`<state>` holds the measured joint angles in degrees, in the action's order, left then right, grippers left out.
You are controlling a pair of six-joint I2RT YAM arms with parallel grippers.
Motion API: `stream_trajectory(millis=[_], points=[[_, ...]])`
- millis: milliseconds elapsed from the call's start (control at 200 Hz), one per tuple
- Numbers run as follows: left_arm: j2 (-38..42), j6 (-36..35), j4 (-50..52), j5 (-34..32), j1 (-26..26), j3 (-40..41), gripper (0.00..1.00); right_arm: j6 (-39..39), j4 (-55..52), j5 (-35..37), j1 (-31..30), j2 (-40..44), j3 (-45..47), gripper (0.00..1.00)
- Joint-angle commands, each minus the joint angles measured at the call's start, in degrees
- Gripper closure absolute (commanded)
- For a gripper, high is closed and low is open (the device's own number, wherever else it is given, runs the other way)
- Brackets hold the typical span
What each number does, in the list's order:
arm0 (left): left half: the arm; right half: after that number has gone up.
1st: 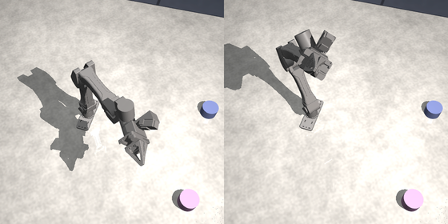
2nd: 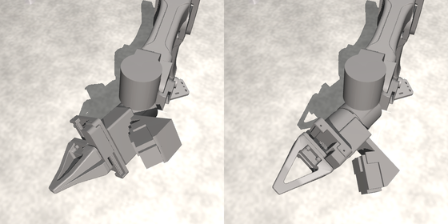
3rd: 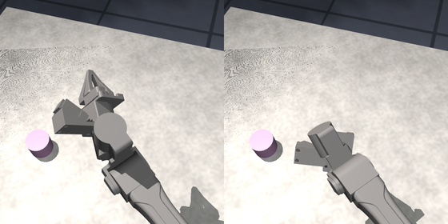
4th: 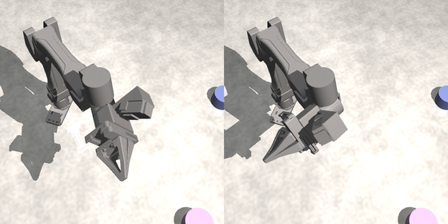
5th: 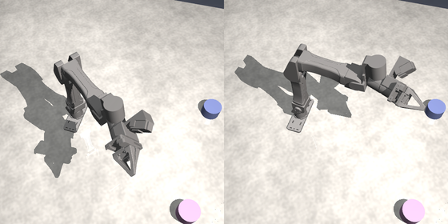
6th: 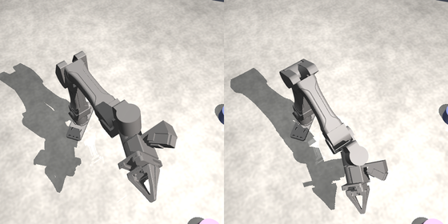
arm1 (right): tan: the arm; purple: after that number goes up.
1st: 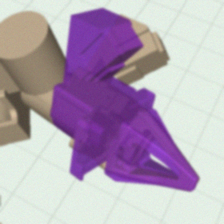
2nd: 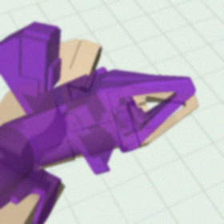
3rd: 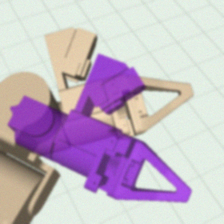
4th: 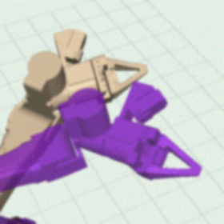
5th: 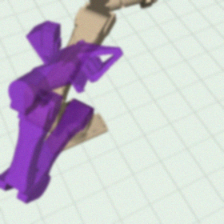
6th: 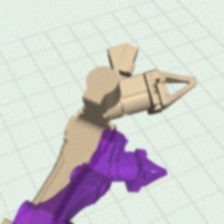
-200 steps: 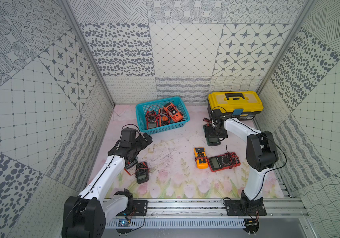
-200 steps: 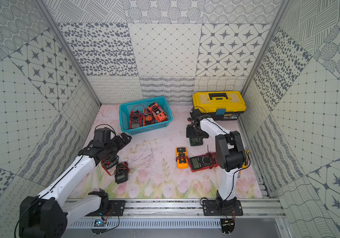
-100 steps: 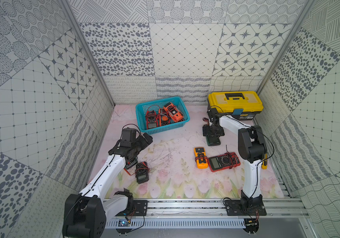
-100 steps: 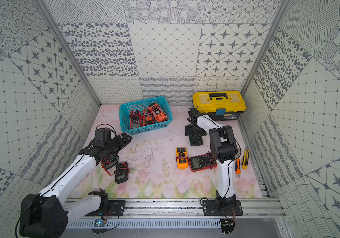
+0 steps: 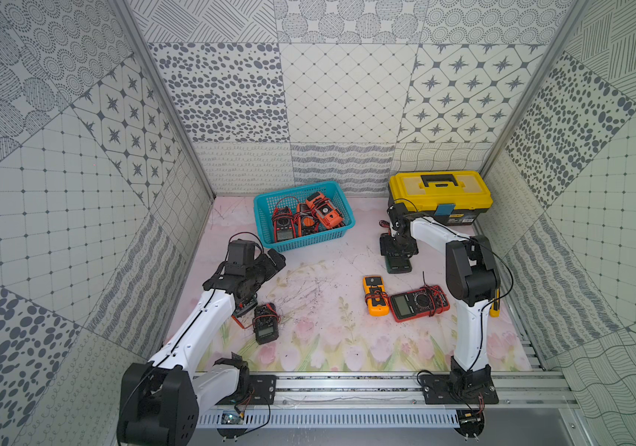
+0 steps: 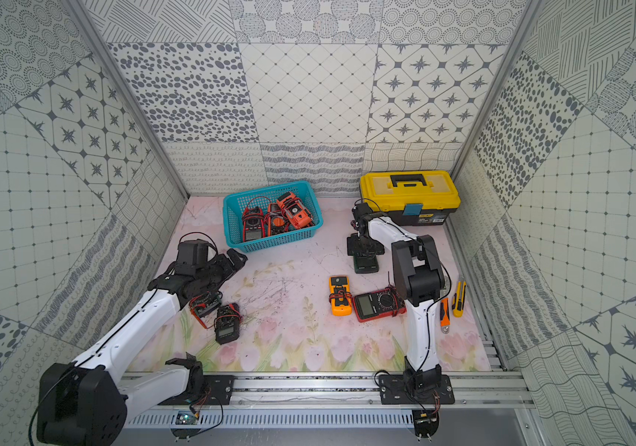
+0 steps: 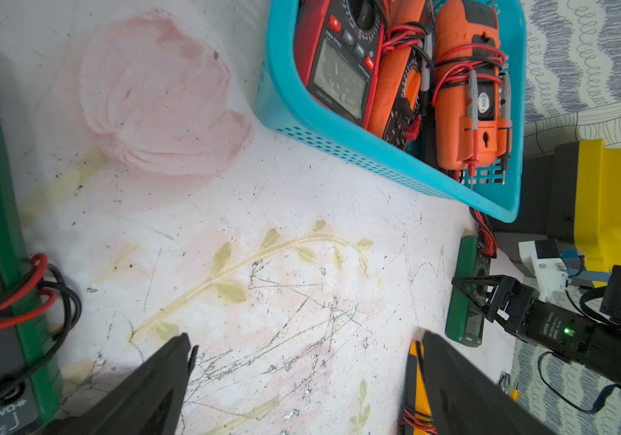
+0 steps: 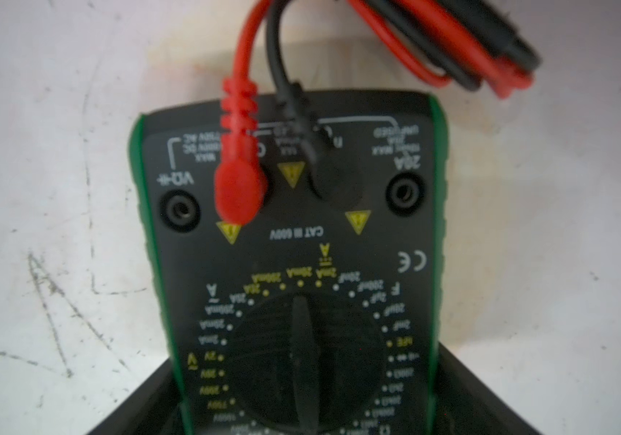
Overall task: Put the multimeter into the basket
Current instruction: Pick up the multimeter from the center of the board.
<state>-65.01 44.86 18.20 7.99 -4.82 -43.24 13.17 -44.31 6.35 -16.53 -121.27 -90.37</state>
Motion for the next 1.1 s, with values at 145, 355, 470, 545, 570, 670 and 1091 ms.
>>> stream_trajectory(millis=[145,355,470,545,570,670,1091], points=[[-0.47,1.10,-2.45,2.59,-0.75,-0.65,0.01,-1.87,1.37,1.86,-1.90,6.45,4.29,0.84],[-2.60,1.57,-1.68,2.75,-4.67,-4.24,0.01,-2.22,4.48,2.33,-2.83,12.50,7.04,1.00],[-4.54,3.36,-2.73,3.81,-7.49,-6.35,0.04,-2.45,7.53,0.96,-3.28,16.38,9.74,1.00],[-5.93,5.25,-5.15,6.09,-8.82,-7.24,0.07,-2.60,9.03,0.02,-3.58,18.71,11.43,1.00],[-6.57,5.84,-6.22,7.00,-9.26,-7.50,0.08,-2.62,9.51,-0.26,-3.80,19.52,12.07,1.00],[-9.23,6.73,-9.03,9.22,-11.80,-9.69,0.15,-2.59,11.60,-1.75,-4.85,23.33,14.56,1.00],[-23.44,8.74,-20.63,20.28,-20.42,-22.03,0.19,0.24,14.83,-8.56,-14.07,37.24,18.86,1.00]])
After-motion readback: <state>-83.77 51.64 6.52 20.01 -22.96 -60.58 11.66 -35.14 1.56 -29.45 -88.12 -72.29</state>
